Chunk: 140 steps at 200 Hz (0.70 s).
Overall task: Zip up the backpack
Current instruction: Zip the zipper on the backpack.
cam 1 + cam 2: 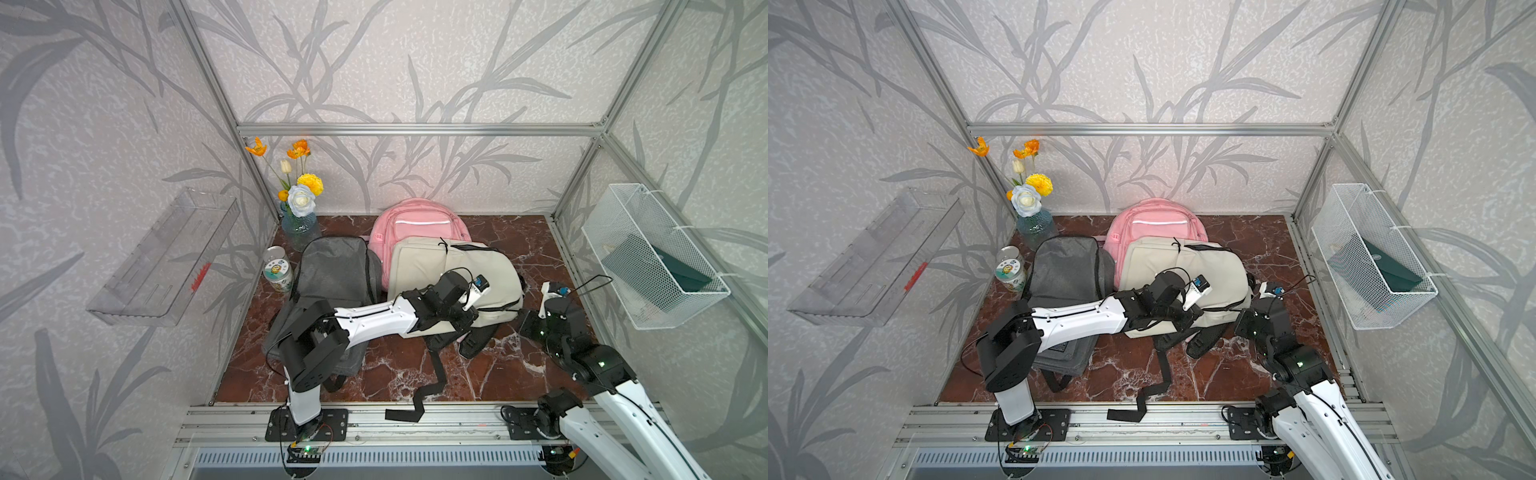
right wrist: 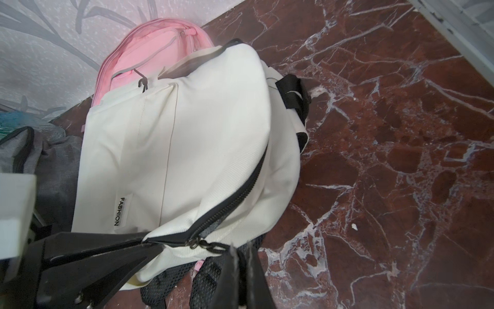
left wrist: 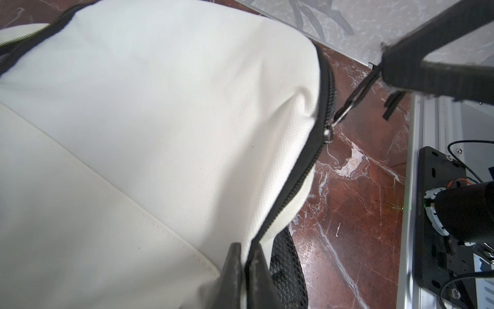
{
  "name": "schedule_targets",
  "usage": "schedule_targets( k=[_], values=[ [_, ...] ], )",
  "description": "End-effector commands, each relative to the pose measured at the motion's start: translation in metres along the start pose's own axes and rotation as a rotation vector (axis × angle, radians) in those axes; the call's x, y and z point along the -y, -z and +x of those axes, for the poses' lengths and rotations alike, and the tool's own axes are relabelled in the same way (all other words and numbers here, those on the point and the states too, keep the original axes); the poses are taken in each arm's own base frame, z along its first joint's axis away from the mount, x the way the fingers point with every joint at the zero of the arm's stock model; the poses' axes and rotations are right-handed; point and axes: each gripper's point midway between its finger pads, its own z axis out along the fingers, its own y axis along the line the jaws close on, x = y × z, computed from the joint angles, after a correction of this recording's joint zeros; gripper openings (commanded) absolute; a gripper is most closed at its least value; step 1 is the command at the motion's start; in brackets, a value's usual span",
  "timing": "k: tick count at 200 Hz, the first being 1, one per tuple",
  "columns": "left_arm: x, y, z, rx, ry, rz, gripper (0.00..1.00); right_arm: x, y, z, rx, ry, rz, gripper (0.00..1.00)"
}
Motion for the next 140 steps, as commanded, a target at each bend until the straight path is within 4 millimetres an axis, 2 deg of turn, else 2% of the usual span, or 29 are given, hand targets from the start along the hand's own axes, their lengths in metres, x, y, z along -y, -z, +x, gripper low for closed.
schedule_targets(
  k=[1, 24, 41, 94, 140],
  values=[
    [-0.046, 0.020, 0.027, -0.070, 0.063, -0.147, 0.04, 0.006, 0.010, -0.024, 0.083, -0.001, 0.028, 0.00],
    [-0.048, 0.025, 0.022, -0.055, 0.064, -0.149, 0.06, -0.001, 0.011, -0.023, 0.073, 0.009, -0.008, 0.00],
    [-0.043, 0.025, 0.017, -0.046, 0.063, -0.119, 0.11, -0.011, 0.010, -0.021, 0.061, 0.024, -0.065, 0.00],
    [-0.011, 0.015, -0.016, -0.016, 0.003, -0.044, 0.38, -0.046, 0.012, -0.015, 0.024, 0.035, -0.230, 0.00],
    [0.024, -0.004, -0.041, 0.011, -0.040, 0.089, 0.44, -0.071, 0.016, -0.011, 0.030, 0.088, -0.281, 0.00]
  ],
)
